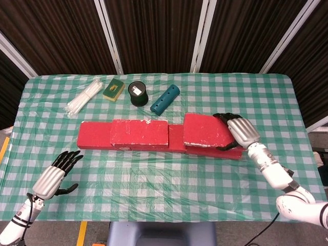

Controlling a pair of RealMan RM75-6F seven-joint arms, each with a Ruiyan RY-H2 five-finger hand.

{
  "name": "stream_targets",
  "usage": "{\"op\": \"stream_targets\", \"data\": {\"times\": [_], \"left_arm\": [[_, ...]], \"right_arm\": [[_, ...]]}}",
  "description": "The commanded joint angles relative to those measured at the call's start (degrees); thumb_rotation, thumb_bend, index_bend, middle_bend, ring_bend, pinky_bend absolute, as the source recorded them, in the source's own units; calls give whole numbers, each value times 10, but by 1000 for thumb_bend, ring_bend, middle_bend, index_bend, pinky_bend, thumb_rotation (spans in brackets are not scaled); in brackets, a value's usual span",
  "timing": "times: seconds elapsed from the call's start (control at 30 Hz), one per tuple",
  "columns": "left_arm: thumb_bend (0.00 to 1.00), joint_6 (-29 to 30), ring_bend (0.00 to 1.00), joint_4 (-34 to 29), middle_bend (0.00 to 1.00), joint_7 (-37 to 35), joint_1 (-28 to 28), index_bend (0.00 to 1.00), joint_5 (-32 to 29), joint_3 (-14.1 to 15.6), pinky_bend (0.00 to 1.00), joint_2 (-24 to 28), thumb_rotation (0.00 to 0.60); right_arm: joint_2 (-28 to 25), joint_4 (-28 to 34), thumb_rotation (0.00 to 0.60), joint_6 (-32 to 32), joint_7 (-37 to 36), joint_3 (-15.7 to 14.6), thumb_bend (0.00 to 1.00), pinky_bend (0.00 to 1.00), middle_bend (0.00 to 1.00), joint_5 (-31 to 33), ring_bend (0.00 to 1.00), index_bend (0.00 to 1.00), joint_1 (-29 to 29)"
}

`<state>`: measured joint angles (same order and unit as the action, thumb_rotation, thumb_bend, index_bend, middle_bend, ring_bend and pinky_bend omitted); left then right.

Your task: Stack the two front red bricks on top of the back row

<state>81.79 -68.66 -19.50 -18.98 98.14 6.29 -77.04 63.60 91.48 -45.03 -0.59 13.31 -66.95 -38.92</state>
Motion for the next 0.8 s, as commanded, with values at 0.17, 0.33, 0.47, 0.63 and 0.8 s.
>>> {"op": "stream_targets", "data": {"times": [0.17, 0.33, 0.47, 0.63, 0.8], "left_arm": [[275, -7, 0, 1, 0, 9, 0, 0, -2, -2, 0, -4, 600], [275, -8, 0, 2, 0, 13, 0, 0, -3, -4, 0, -5, 600], [276, -6, 0, 2, 0, 15, 2, 0, -5, -6, 0, -5, 600], [288, -4, 0, 1, 0, 17, 3, 0, -3, -7, 0, -5, 600], [288, -6, 0, 2, 0, 15, 2, 0, -1, -6, 0, -5, 600]], "right_arm": [[38, -91, 600, 86, -30, 11, 93, 379, 366, 39, 263, 369, -53], [52, -112, 600, 111, -53, 1, 93, 379, 366, 15, 264, 369, -63], [61, -122, 600, 119, -59, -5, 93, 379, 366, 2, 264, 369, -71], [74, -130, 600, 126, -60, -10, 93, 379, 366, 3, 264, 368, -81], [89, -137, 600, 133, -52, -11, 93, 379, 366, 26, 264, 367, -91]]}}
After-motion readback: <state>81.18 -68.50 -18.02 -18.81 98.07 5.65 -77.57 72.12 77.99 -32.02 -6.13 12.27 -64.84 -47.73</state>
